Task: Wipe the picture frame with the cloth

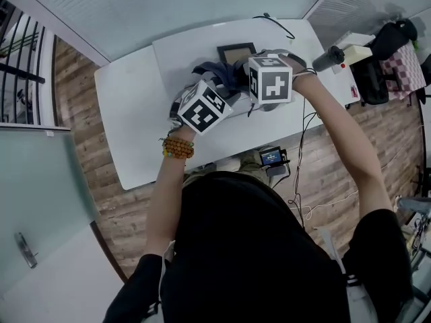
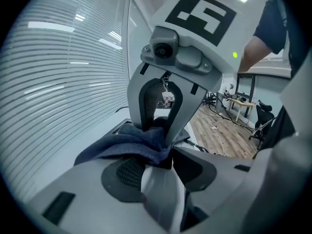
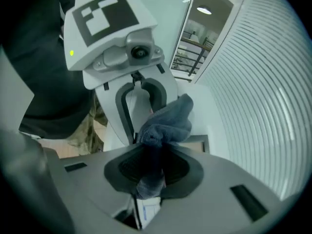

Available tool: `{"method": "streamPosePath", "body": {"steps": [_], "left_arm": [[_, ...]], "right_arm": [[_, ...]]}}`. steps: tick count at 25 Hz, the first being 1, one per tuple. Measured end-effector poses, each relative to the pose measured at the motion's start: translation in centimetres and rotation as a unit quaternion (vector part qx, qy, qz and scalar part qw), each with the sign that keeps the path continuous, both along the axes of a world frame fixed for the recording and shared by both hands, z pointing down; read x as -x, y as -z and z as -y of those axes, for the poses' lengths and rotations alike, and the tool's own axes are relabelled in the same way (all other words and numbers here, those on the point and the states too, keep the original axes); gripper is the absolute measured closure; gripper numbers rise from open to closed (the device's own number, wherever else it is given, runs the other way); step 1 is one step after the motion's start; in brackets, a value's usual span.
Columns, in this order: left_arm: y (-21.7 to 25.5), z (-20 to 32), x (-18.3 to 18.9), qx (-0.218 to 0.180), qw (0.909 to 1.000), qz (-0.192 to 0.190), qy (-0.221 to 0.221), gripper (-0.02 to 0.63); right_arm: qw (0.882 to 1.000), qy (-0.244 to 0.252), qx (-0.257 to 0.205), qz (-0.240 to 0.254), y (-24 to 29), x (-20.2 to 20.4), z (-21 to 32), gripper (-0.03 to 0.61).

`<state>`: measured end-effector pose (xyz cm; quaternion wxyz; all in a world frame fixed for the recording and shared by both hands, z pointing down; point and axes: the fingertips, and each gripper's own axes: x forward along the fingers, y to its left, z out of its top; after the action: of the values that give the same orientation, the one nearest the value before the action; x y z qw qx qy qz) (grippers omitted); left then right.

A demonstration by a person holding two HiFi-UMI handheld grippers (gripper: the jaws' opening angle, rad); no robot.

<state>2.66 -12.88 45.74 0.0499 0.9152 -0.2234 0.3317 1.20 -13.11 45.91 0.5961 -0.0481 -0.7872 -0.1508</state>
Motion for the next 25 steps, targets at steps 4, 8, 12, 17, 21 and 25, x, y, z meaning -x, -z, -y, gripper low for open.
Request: {"method": "streamPosePath", "body": {"steps": [4,8,12,17,21,25], "left_arm": [[0.0,-0.3,-0.1,-0.003,1.0000,-0.001,-0.004,0.434],[-0.1,-0.2,0.3,-0.002,1.0000,-0.002,-0.008,0.436],[-0.1,-0.2,0.2,0.005,1.0000,-0.003,-0.005,0.437],[0.1,0.1,-0.1,0.010,0.9999,-0.004,-0.002,0.437],[0.1,0.3,0.2,0.011,0.9999,-0.004,0.002,0.436],[0.1,0.3,0.1,0.016,0.9999,-0.005,0.001,0.436]], "right_arm": [[0.997,-0.026,-0.070,0.015,-0.2,-2.6,3.0,0.517],[0.956,-0.189,-0.033,0.220,4.2,-1.4,9.0,0.515],[0.945,-0.209,-0.067,0.241,3.3,1.7,11.9,0.514],[0.946,-0.212,-0.075,0.232,0.7,2.8,12.2,0.514],[0.944,-0.233,-0.060,0.227,0.6,0.2,13.1,0.514],[0.927,-0.275,-0.047,0.249,0.7,-2.8,13.8,0.514]]}}
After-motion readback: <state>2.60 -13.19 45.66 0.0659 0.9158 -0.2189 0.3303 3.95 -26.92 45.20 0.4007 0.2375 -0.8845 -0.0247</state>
